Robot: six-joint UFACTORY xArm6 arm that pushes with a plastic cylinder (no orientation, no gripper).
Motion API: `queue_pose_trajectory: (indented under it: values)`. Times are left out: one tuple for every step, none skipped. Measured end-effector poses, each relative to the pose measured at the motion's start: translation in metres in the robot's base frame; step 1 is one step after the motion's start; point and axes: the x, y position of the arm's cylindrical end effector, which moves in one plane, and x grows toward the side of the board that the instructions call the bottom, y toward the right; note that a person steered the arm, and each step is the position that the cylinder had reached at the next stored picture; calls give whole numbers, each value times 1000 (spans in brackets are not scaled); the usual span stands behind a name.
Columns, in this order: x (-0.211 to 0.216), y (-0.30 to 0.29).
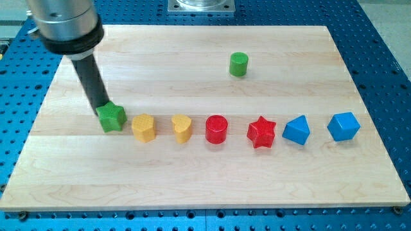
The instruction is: Place the green star to the left of hexagon
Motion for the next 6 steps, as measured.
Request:
queue_pose_trajectory:
  values:
    - [19, -20]
    - [14, -19]
    - [-20, 22]
    - [-21, 51]
    - [-12, 48]
    - [5, 38]
